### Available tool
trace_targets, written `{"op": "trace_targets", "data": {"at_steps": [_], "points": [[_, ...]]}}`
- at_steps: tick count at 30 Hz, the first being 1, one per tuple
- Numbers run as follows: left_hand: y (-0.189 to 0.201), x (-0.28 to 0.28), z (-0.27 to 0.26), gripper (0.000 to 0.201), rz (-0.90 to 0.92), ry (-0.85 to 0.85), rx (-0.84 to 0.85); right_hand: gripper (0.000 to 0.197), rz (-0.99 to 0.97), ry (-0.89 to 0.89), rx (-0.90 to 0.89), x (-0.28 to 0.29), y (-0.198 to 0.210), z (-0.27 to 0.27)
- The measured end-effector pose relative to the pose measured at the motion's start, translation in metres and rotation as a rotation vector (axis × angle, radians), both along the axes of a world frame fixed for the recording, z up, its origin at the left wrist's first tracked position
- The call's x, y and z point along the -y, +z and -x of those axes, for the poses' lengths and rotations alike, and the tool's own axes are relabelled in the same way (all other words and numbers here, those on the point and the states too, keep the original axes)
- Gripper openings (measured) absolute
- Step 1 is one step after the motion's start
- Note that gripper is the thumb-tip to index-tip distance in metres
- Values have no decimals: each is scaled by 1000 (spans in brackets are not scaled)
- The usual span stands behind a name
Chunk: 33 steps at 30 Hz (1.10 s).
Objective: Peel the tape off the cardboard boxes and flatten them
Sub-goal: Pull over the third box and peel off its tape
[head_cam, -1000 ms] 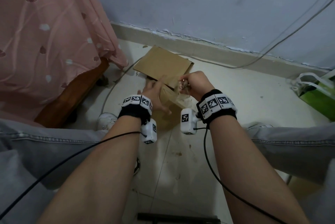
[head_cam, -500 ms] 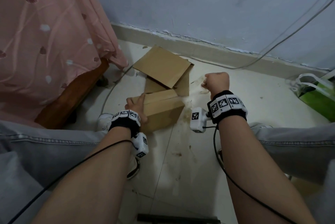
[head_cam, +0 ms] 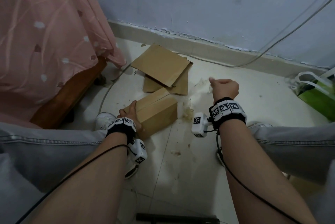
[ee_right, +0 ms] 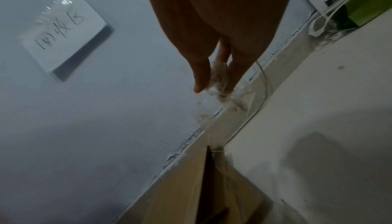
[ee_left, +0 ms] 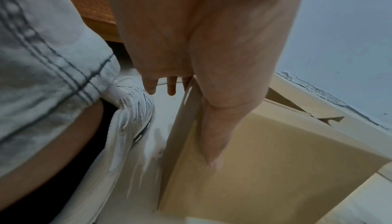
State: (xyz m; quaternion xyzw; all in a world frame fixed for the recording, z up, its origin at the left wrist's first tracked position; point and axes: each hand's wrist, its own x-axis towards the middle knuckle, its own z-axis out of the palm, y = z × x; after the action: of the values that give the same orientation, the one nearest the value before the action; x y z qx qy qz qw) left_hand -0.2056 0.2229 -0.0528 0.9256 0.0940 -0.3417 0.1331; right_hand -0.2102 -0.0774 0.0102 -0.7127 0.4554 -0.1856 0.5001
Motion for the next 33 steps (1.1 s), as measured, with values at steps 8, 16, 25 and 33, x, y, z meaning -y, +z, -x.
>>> {"op": "trace_targets", "data": {"at_steps": [8,16,25,33], "points": [[1,-4,-4,122,-65,39,-38,23,42,-268,8,14,-37,36],[4,0,-5,122,-75,35,-34,10,-254,58,-250,-1,-47,23],[-1,2,-7,121,-22,45,-37,9,-305,202,-254,-19,-98,19],[-6,3,-13,123,-36,51,-26,24,-92,271,-299,-34,-118,7]]}}
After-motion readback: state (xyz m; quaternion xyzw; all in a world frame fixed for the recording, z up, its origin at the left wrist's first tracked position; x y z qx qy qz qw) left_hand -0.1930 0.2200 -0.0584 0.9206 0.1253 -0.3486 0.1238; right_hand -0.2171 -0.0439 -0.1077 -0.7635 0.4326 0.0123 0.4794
